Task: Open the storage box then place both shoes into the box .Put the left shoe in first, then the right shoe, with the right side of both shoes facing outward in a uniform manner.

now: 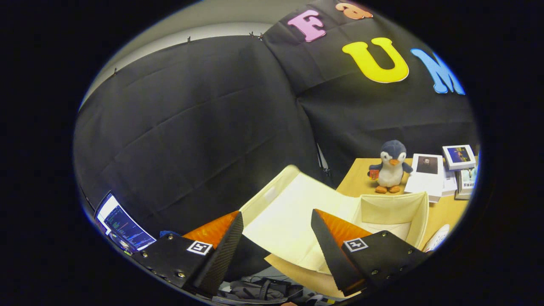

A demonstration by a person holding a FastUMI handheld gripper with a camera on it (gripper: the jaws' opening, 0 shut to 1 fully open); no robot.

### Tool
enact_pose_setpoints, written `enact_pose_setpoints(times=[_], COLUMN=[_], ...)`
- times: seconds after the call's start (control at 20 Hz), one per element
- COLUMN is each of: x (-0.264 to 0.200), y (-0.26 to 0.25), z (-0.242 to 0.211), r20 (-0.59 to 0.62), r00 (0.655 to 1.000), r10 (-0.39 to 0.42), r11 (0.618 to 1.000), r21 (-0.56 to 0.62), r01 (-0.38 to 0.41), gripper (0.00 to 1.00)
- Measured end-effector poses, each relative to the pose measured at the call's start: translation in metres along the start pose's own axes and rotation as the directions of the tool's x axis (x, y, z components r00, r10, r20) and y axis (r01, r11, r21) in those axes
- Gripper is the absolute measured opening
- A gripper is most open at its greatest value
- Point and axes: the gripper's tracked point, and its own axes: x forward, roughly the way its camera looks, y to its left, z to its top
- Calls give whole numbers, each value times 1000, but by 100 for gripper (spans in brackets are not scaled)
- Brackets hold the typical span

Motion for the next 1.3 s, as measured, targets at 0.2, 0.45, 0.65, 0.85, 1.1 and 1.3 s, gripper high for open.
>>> enact_pose_setpoints(times=[0.2, 0.45, 0.65, 0.85, 1.1, 1.3], x=[-27, -71, -107, -141, -168, -178], y=[-41, -103, -151, -197, -249, -292], z=[9, 15, 14, 3, -25, -52], r20=[40, 65, 83, 82, 32, -27], r00=[994, 971, 944, 911, 876, 839], r10=[-102, -229, -318, -404, -482, -543], r11=[994, 973, 948, 915, 876, 838], r21=[-29, -20, 26, 23, 53, 50], r01=[103, 231, 317, 404, 480, 544], gripper=[97, 97, 97, 97, 97, 97])
